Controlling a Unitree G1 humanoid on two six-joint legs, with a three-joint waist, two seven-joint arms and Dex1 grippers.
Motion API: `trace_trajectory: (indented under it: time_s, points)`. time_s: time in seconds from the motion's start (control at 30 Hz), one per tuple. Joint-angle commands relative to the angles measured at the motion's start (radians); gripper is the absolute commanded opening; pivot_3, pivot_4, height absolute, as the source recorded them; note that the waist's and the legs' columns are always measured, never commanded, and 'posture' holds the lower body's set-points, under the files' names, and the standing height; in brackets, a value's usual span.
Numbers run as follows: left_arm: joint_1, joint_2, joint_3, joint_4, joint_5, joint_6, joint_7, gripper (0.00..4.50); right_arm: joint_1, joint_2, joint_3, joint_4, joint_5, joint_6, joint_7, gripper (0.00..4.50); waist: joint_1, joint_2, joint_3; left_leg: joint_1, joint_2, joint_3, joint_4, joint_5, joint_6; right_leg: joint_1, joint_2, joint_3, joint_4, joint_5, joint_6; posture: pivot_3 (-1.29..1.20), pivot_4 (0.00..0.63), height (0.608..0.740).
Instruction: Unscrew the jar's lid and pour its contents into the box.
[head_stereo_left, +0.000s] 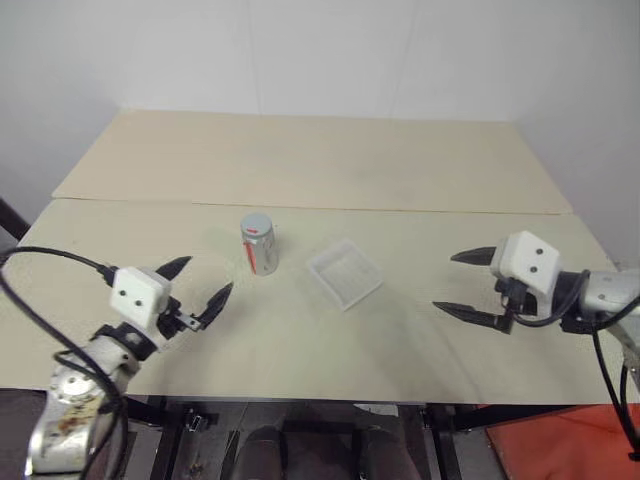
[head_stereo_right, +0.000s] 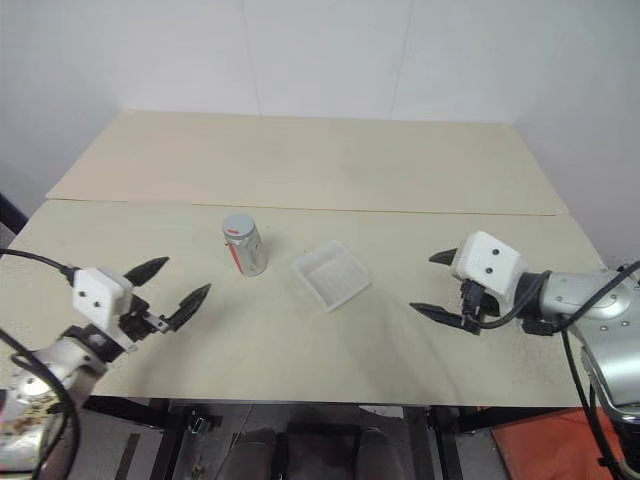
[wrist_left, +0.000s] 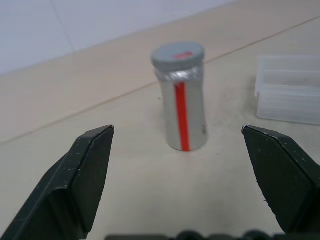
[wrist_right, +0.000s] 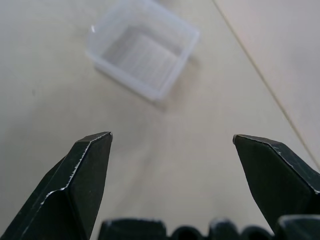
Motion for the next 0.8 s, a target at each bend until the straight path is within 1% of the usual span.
trace_trajectory:
  time_s: [0.03, 0.13, 0.33, 0.53, 0.73, 0.8]
  points:
    - [-0.058, -0.049, -0.065, 0.050, 0.079, -0.079, 0.065, 4.47, -0.067, 0.047, 0.041, -0.040, 0.020, 0.027, -0.050, 4.50, 0.000, 0.000, 0.000, 0.000, 0.000, 0.000, 0.000, 0.000, 0.000, 0.000, 0.000, 0.000, 0.000, 0.000, 0.000, 0.00, 0.150, 0.740]
    - [-0.117, -0.101, -0.108, 0.139, 0.132, -0.129, 0.113, 4.47, -0.110, 0.084, 0.070, -0.056, 0.027, 0.045, -0.075, 4.50, 0.001, 0.000, 0.000, 0.000, 0.000, 0.000, 0.000, 0.000, 0.000, 0.000, 0.000, 0.000, 0.000, 0.001, 0.000, 0.00, 0.150, 0.740]
    - [-0.191, -0.174, -0.163, 0.264, 0.180, -0.189, 0.165, 4.47, -0.122, 0.080, 0.074, -0.076, 0.027, 0.061, -0.090, 4.50, 0.003, 0.000, 0.000, -0.002, -0.001, -0.001, 0.000, 0.000, 0.000, 0.000, -0.001, 0.000, -0.001, 0.002, 0.002, 0.00, 0.150, 0.740]
    - [-0.252, -0.195, -0.197, 0.352, 0.202, -0.236, 0.167, 4.47, -0.129, 0.072, 0.060, -0.078, 0.023, 0.079, -0.105, 4.50, 0.002, 0.000, 0.000, -0.002, -0.001, -0.001, 0.000, 0.000, 0.000, -0.001, 0.000, 0.000, 0.000, 0.002, 0.002, 0.00, 0.150, 0.740]
    - [-0.320, -0.216, -0.205, 0.437, 0.207, -0.277, 0.175, 4.47, -0.132, 0.066, 0.055, -0.091, 0.027, 0.091, -0.121, 4.50, 0.002, 0.000, 0.000, -0.002, -0.001, -0.001, 0.001, 0.000, 0.000, -0.001, 0.000, 0.000, 0.000, 0.002, 0.002, 0.00, 0.150, 0.740]
    - [-0.346, -0.236, -0.205, 0.477, 0.211, -0.297, 0.197, 4.47, -0.131, 0.064, 0.054, -0.094, 0.027, 0.094, -0.127, 4.50, 0.002, 0.000, 0.000, -0.002, -0.001, -0.001, 0.001, 0.000, 0.000, -0.001, 0.000, 0.000, -0.001, 0.002, 0.003, 0.00, 0.150, 0.740]
